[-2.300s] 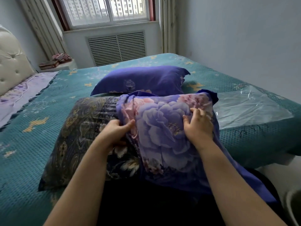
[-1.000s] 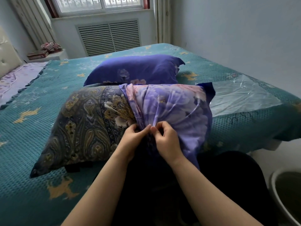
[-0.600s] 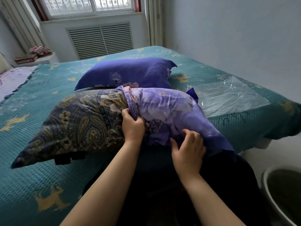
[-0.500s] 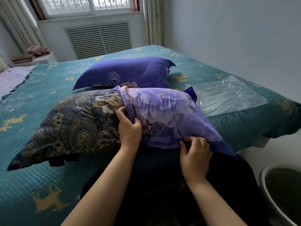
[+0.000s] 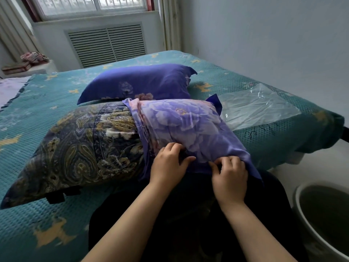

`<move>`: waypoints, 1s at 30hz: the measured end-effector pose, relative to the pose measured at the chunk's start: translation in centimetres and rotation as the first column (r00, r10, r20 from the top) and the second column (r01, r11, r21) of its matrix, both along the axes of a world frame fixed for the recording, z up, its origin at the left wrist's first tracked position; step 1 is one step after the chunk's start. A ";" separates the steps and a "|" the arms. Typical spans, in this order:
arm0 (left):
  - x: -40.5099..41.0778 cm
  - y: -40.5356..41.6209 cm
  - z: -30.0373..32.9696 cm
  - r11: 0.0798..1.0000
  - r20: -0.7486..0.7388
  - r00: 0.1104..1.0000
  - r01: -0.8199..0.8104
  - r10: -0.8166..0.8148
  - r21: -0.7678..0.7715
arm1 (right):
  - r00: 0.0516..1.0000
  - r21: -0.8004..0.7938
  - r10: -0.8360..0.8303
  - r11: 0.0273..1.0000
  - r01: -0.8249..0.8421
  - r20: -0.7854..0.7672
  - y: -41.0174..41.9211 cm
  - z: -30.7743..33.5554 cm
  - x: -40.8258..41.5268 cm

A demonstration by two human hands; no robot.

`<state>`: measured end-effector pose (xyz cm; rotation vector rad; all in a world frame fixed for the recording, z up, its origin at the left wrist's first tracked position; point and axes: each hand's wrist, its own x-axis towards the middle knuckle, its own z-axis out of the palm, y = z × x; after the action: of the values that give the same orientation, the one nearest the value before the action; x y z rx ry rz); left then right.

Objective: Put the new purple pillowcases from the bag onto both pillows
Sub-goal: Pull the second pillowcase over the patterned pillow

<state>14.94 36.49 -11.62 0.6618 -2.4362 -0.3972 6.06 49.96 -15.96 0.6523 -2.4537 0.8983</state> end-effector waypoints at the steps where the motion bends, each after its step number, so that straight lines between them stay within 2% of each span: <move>1: 0.0 0.2 0.3 0.999 0.012 1.000 0.002 -0.003 0.050 | 1.000 -0.008 0.024 1.000 -0.024 0.018 0.0 0.3 0.0; 4: -0.2 1.0 1.1 0.987 0.063 0.997 0.024 -0.034 0.157 | 0.979 -0.150 0.137 0.982 -0.115 0.149 -0.4 1.3 0.8; 6: -0.4 1.4 1.5 0.963 0.092 0.994 0.030 -0.056 0.267 | 0.919 -0.237 0.297 0.942 -0.237 0.261 -1.4 1.3 2.4; 9: -0.8 0.8 1.6 0.912 0.061 0.998 -0.027 0.002 0.410 | 0.785 -0.245 0.483 0.875 -0.417 0.388 -2.7 0.4 4.8; 11: -0.8 0.3 1.5 0.896 0.049 0.997 -0.077 0.062 0.437 | 0.777 -0.203 0.504 0.864 -0.461 0.376 -2.7 0.4 4.7; 15: -1.3 0.7 1.5 0.954 0.104 0.983 -0.172 0.150 0.247 | 0.832 -0.071 0.455 0.886 -0.458 0.317 -2.3 1.0 3.9; 18: -1.6 1.2 1.5 0.961 0.131 0.981 -0.167 0.140 0.220 | 0.852 0.081 0.369 0.901 -0.426 0.372 -1.8 2.1 3.8; 21: -1.5 0.6 1.4 0.943 0.130 0.987 -0.127 0.091 0.307 | 0.901 0.166 0.224 0.939 -0.302 0.372 -0.7 4.4 2.6; 24: -1.2 -0.7 1.8 0.906 0.184 0.982 -0.038 -0.045 0.422 | 0.960 0.076 0.118 0.987 -0.141 0.252 -0.3 6.2 0.7; 28: -0.7 -1.4 1.9 0.823 0.159 0.964 0.090 -0.214 0.561 | 0.896 0.137 0.121 0.971 -0.196 0.427 -1.8 5.7 -1.6; 30: -0.4 -1.6 1.8 0.790 0.134 0.961 0.117 -0.244 0.601 | 0.886 0.143 0.134 0.965 -0.217 0.445 -2.7 5.5 -1.8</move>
<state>14.55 34.93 -9.85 0.7455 -2.5792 -1.2640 4.29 47.29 -10.48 0.8284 -2.9440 0.9708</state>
